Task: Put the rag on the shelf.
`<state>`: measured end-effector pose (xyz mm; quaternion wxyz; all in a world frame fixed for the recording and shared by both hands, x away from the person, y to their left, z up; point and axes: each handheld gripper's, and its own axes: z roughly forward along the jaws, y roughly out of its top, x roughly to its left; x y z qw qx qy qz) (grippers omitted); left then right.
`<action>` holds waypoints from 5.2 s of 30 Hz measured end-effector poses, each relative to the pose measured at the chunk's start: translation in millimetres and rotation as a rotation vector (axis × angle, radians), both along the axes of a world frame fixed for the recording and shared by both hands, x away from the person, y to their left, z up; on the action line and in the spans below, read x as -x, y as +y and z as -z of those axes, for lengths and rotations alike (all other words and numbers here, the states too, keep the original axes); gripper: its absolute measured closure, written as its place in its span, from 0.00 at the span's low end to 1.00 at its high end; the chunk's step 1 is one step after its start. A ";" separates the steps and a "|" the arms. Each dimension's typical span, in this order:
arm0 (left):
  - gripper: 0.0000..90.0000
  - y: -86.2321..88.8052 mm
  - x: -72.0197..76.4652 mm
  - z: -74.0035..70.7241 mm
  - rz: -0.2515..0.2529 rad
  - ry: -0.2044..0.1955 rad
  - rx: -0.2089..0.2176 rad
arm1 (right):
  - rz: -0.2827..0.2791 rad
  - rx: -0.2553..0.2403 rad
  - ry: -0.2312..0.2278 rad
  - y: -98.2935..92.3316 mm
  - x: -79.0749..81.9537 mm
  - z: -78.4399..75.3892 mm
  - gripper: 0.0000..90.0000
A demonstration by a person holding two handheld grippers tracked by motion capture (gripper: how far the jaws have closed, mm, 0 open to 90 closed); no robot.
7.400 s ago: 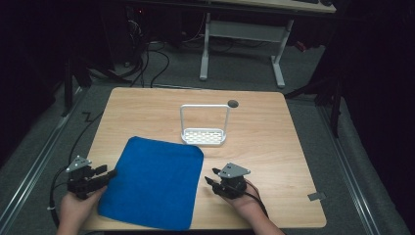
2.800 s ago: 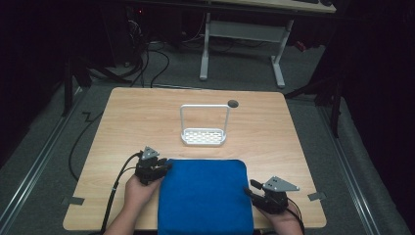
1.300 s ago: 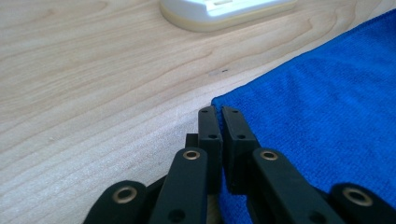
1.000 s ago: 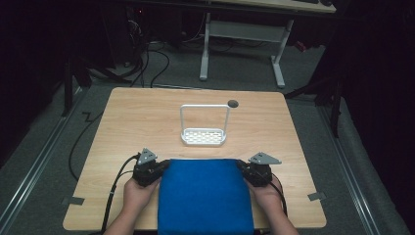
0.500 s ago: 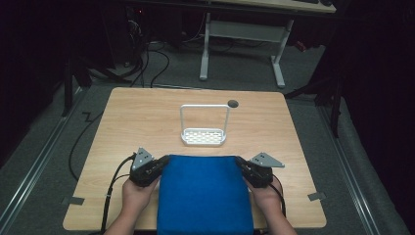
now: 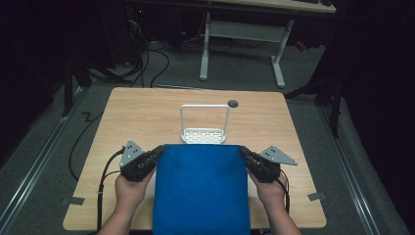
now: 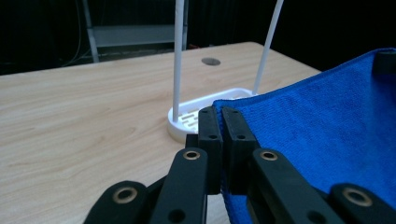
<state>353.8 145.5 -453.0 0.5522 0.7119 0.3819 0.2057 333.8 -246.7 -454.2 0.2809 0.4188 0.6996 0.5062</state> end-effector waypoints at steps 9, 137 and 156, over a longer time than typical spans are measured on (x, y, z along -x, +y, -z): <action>0.97 -2.4 -5.0 -31.3 0.002 -0.068 0.018 | 0.000 -0.031 -0.099 -0.5 -1.9 -34.9 0.98; 0.97 -46.9 -176.7 40.4 0.063 0.250 -0.134 | 0.079 0.095 0.174 0.4 -166.5 26.5 0.98; 0.95 -46.2 -171.0 58.2 0.066 0.272 -0.101 | 0.067 0.102 0.197 5.3 -165.9 42.4 0.97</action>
